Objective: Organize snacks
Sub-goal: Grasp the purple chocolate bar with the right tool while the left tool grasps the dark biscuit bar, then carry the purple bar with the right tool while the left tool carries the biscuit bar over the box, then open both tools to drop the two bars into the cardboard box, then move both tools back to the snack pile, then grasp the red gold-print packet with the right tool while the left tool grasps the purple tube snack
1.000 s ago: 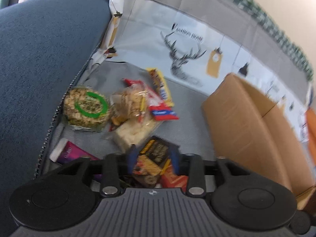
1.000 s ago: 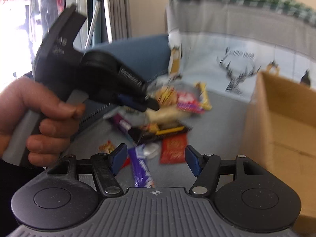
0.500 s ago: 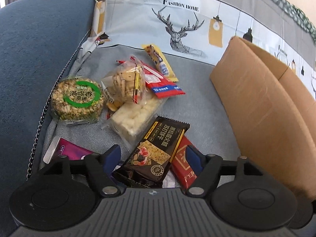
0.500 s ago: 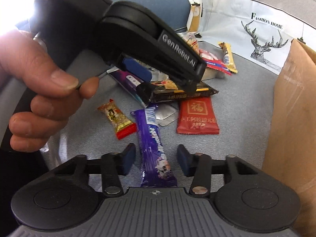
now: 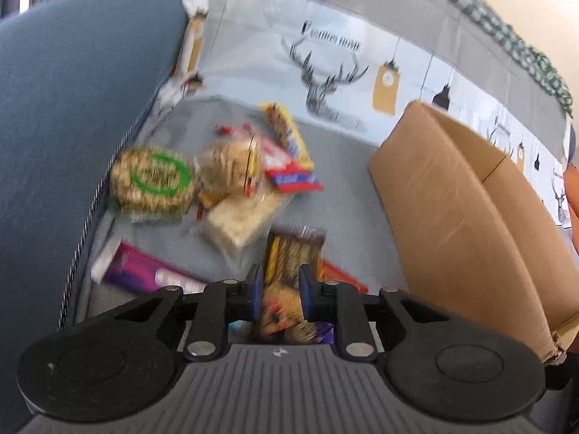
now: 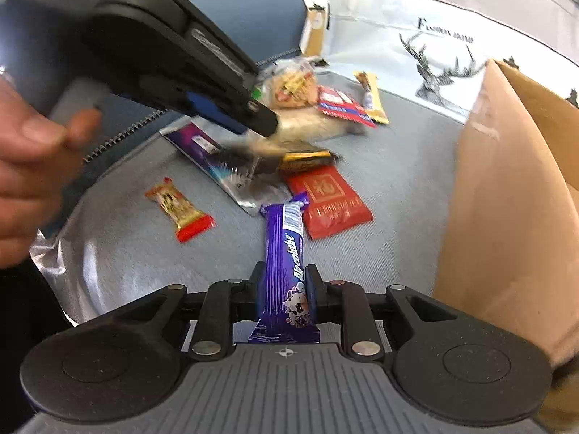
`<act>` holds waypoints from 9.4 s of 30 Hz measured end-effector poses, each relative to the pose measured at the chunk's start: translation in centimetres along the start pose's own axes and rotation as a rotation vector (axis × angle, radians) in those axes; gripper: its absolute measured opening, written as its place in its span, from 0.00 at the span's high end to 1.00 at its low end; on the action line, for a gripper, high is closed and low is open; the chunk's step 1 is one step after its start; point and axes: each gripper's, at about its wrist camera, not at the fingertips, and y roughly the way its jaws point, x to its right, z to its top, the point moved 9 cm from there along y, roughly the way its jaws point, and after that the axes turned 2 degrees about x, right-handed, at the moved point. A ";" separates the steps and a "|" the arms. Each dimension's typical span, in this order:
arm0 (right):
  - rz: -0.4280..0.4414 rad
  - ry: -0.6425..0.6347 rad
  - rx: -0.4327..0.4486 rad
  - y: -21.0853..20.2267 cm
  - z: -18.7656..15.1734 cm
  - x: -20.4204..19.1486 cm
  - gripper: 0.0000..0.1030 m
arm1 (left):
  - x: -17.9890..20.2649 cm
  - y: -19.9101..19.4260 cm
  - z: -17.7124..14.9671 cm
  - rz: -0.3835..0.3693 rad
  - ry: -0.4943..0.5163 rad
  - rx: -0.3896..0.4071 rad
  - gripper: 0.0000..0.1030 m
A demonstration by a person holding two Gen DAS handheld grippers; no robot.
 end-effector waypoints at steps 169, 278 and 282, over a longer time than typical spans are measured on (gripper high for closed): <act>-0.457 0.241 0.413 -18.1 4.9 26.5 0.83 | 28.0 -2.2 4.2 -0.270 0.237 0.345 0.59; 0.087 0.104 0.041 6.3 5.7 1.0 0.56 | -3.9 1.4 1.1 0.296 -0.233 -0.130 0.85; 0.098 0.095 0.045 5.3 5.7 0.7 0.56 | -4.2 0.4 1.3 0.274 -0.236 -0.105 0.85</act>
